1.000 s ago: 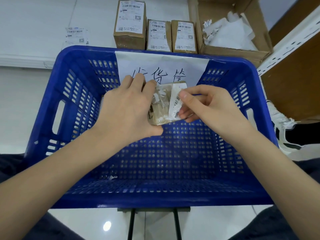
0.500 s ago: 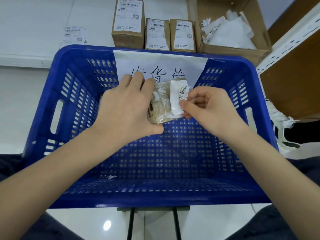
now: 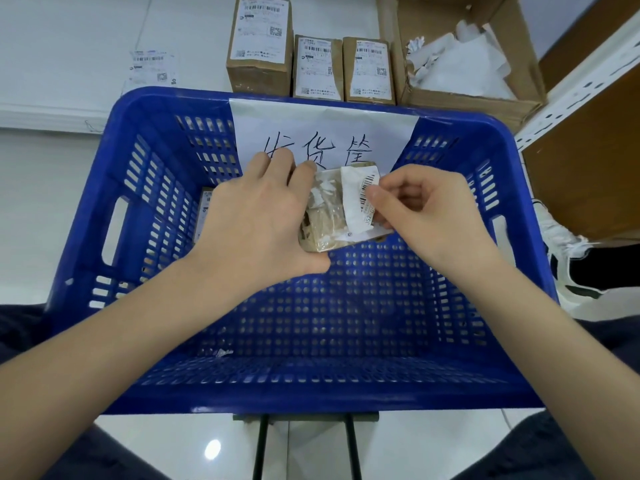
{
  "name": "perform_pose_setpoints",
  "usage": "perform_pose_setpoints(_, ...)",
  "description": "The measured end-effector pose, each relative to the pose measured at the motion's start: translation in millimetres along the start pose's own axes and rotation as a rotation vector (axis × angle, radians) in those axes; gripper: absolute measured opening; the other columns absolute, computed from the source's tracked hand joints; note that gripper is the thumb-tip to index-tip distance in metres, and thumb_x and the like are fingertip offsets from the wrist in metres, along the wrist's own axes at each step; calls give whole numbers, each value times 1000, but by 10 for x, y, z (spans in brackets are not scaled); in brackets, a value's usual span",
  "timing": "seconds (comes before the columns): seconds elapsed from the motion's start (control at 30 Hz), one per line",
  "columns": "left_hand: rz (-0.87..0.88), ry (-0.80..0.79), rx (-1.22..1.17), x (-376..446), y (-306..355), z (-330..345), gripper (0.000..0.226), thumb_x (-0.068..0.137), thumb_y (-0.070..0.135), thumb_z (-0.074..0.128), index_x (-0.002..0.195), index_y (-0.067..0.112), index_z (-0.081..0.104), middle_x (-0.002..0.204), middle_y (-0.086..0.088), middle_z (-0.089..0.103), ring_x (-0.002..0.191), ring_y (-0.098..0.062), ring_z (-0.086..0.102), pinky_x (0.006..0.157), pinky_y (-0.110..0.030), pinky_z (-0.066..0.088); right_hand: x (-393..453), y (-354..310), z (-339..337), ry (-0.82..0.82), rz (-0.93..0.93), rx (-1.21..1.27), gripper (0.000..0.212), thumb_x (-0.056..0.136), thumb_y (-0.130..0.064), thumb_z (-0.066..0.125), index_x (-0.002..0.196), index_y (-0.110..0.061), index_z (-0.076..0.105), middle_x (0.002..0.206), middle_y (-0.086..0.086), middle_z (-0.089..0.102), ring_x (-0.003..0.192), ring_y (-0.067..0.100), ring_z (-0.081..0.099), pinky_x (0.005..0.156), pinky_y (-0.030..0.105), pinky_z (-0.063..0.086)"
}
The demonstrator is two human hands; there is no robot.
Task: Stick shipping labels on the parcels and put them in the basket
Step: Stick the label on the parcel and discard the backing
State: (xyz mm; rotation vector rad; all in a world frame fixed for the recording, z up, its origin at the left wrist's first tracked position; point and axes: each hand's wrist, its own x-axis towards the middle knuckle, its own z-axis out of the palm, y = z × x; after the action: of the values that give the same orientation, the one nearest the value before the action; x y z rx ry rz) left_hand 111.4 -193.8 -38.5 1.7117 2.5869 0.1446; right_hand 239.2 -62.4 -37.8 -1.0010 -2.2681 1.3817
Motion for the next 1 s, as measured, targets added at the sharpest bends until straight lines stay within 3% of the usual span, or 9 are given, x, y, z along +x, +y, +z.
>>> perform_pose_setpoints(0.1,20,16,32,-2,17,0,84,43,54,68,109,2,62,91,-12,58,78,-30,55,50,-20,16,22,46,24,72,7,-19,14,87,-17,69,73,-18,65,69,3,66,67,23,65,68,36,57)
perform_pose_setpoints(0.23,53,19,115,-33,68,26,86,39,49,78,108,-1,64,87,-13,59,73,-30,55,53,-24,25,-3,70,61,106,-10,-146,12,83,-18,71,72,-18,66,67,-8,65,64,9,61,65,24,53)
perform_pose_setpoints(0.4,79,6,151,-55,85,77,89,37,48,83,108,-3,64,87,-14,59,74,-31,57,52,-26,33,-91,85,157,157,-131,-359,12,82,-17,66,74,-9,62,61,-2,63,60,20,60,67,43,52)
perform_pose_setpoints(0.6,89,6,198,-73,95,105,88,36,47,82,106,-3,64,87,-14,58,75,-30,56,54,-30,42,-107,193,286,180,-310,-502,13,81,-13,60,73,-3,59,58,7,59,51,30,56,53,44,50)
perform_pose_setpoints(0.73,70,-2,197,-79,96,90,87,34,48,81,103,-2,65,86,-13,58,72,-29,55,52,-27,35,-116,174,298,115,-267,-346,17,89,-19,59,79,-7,65,62,-3,62,56,17,59,60,38,52)
perform_pose_setpoints(0.83,39,-2,186,-57,68,62,83,35,49,80,100,0,64,85,-12,58,71,-29,55,53,-26,27,-108,119,256,1,-124,-126,12,93,-14,58,88,-11,68,71,-11,64,66,6,61,66,22,52)
perform_pose_setpoints(0.93,23,5,162,-28,52,44,84,35,48,80,101,-1,64,85,-13,58,71,-29,55,53,-25,26,-81,96,228,-43,-20,57,4,91,-15,63,93,-17,65,73,-7,68,69,9,65,73,34,57)
perform_pose_setpoints(1.0,22,13,161,-18,60,37,86,34,51,80,102,0,64,85,-12,58,72,-29,55,53,-25,25,-71,96,245,-29,20,111,13,88,-20,67,97,-19,58,70,-4,68,66,10,64,71,32,56)
